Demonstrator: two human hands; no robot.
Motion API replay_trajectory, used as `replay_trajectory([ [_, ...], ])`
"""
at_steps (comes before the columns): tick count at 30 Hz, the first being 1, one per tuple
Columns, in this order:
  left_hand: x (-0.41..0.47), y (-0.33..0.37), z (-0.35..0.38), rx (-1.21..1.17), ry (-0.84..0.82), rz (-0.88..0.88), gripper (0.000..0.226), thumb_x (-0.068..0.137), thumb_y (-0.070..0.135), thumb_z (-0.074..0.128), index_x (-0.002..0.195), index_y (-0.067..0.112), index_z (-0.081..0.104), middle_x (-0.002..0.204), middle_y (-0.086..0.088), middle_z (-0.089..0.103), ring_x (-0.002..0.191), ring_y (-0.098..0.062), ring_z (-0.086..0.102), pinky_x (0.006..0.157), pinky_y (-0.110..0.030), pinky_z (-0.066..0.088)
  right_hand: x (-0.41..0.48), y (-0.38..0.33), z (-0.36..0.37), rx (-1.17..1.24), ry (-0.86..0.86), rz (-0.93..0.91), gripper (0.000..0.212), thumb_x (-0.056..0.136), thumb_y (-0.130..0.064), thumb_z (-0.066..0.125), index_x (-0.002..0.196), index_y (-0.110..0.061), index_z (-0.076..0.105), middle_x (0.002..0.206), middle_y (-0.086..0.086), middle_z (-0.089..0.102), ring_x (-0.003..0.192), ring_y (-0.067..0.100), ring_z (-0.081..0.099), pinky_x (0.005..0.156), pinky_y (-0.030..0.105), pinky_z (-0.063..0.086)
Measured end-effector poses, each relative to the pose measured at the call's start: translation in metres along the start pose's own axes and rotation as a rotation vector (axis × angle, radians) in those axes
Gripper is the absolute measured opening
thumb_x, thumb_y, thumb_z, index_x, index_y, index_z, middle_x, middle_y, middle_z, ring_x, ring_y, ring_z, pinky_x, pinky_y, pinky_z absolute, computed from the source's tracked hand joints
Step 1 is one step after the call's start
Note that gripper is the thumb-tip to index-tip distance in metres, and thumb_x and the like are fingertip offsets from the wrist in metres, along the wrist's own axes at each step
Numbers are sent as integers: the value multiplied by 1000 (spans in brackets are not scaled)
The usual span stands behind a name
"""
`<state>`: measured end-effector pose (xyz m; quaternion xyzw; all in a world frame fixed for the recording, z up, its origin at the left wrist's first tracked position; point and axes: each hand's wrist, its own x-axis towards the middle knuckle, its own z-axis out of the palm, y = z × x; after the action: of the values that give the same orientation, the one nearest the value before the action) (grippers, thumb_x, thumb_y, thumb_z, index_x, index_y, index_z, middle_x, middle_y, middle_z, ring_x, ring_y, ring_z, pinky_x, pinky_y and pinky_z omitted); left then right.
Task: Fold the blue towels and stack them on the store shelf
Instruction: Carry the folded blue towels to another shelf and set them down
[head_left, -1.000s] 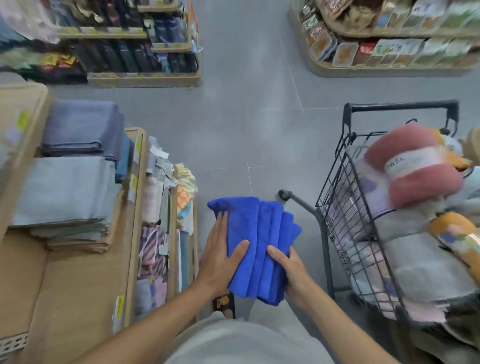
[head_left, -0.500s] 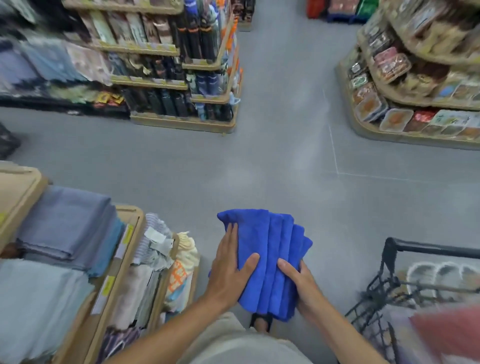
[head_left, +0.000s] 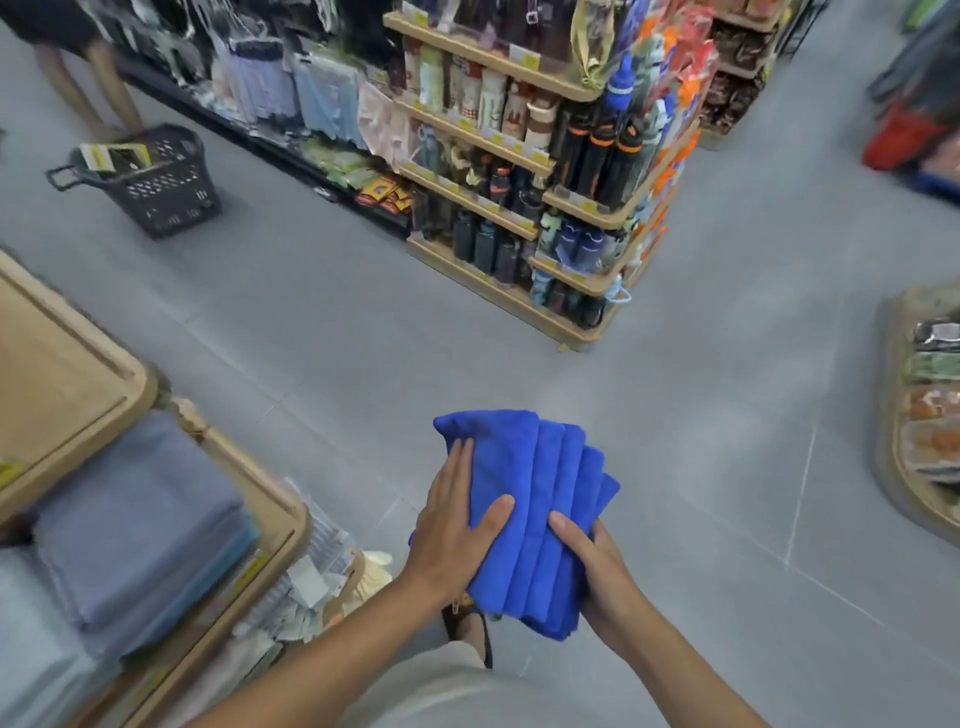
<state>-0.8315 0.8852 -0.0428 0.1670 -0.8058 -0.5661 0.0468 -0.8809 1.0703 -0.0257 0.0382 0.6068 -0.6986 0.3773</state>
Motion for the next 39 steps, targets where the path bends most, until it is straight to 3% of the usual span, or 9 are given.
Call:
replay_trajectory([
  [5, 100, 11, -20, 27, 50, -23, 87, 87, 73, 40, 159, 34, 12, 165, 14, 19, 151, -9, 22, 118, -50, 31, 96, -62, 2, -45, -41, 12, 71, 77, -52, 84, 137, -26, 58, 134, 6, 67, 123, 28, 65, 96, 42, 57],
  [9, 174, 18, -43, 14, 126, -62, 88, 86, 74, 41, 159, 35, 12, 165, 16, 18, 151, -7, 20, 119, -48, 29, 172, -110, 14, -72, -124, 28, 63, 83, -49, 80, 137, -24, 58, 135, 8, 66, 124, 30, 64, 95, 41, 58],
  [12, 226, 15, -61, 17, 213, -107, 89, 85, 76, 40, 159, 37, 11, 165, 17, 16, 152, -5, 18, 120, -49, 29, 236, -145, 26, -123, -183, 48, 69, 81, -49, 82, 139, -23, 56, 136, 8, 65, 125, 29, 63, 102, 48, 52],
  [19, 334, 2, -120, -22, 540, -248, 93, 82, 76, 38, 160, 35, 9, 167, 17, 10, 152, -2, 13, 122, -45, 24, 396, -220, 87, -261, -455, 118, 58, 86, -46, 79, 137, -27, 58, 139, 8, 64, 128, 30, 61, 107, 50, 47],
  [30, 368, -34, -262, -171, 1105, -527, 102, 77, 86, 38, 160, 35, 7, 167, 17, 8, 153, -3, 8, 124, -49, 19, 545, -250, 303, -533, -989, 365, 41, 92, -40, 75, 131, -33, 62, 140, 9, 62, 128, 32, 60, 95, 42, 57],
  [35, 350, -58, -334, -162, 1316, -554, 99, 81, 87, 35, 160, 36, 5, 167, 19, 6, 153, -1, 4, 124, -48, 16, 562, -231, 414, -634, -1183, 425, 46, 87, -42, 80, 129, -30, 64, 139, 11, 64, 126, 32, 62, 93, 41, 58],
  [39, 335, -50, -394, -163, 1434, -624, 101, 71, 97, 31, 155, 47, 2, 166, 22, 2, 153, 0, 2, 125, -46, 15, 561, -236, 498, -703, -1328, 398, 63, 79, -48, 84, 135, -30, 60, 139, 9, 64, 127, 31, 62, 94, 40, 58],
])
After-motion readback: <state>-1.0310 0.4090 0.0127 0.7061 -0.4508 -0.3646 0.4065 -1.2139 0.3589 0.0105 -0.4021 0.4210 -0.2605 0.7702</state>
